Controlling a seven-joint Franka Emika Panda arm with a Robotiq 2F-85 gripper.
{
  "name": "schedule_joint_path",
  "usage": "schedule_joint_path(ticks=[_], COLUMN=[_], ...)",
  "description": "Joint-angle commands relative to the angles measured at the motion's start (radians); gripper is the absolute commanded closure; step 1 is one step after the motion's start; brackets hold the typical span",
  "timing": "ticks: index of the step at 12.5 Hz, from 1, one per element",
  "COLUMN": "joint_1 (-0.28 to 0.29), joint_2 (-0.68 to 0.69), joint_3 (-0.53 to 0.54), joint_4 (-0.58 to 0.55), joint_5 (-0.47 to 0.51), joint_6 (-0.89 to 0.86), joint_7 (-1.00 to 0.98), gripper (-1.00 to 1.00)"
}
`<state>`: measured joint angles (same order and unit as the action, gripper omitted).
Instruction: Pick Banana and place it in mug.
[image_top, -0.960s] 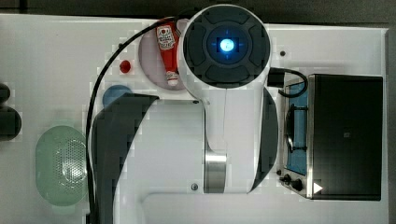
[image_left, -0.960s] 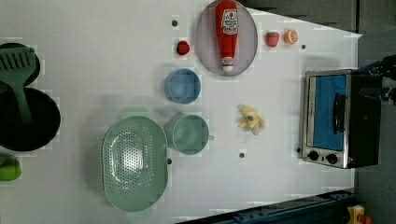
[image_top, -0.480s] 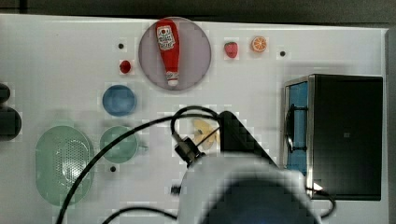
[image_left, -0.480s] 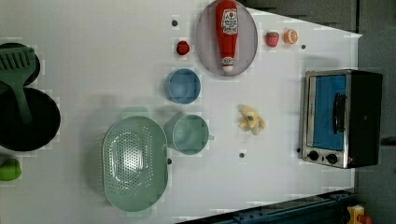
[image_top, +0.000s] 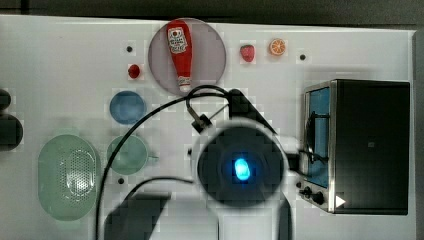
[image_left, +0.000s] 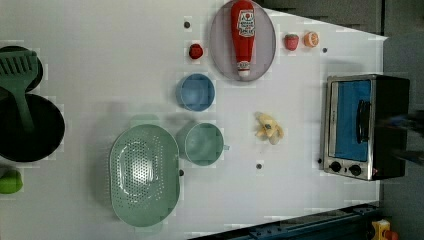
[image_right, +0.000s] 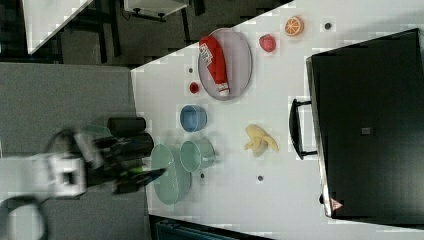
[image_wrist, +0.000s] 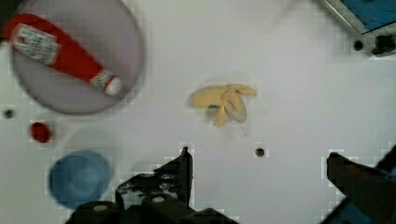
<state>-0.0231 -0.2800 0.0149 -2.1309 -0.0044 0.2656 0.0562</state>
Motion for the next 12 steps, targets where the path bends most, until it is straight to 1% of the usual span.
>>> schedule_joint_path(ticks=[1,3,7,12], joint_1=[-0.004,-0.004,-0.003,-0.004], joint_2=[0.086,0.137,0.271,0.45], joint_3=[-0.012,-0.007,-0.007,-0.014], joint_4=[-0.132,-0.193,-0.258,-0.275], joint_5=[0.009,0.008,0.008,0.007], joint_6=[0.156,0.294,0.476,0.632], joint_7=[-0.115,-0.158,-0.326,-0.345], gripper=[-1.0,-1.0,-1.0,-1.0])
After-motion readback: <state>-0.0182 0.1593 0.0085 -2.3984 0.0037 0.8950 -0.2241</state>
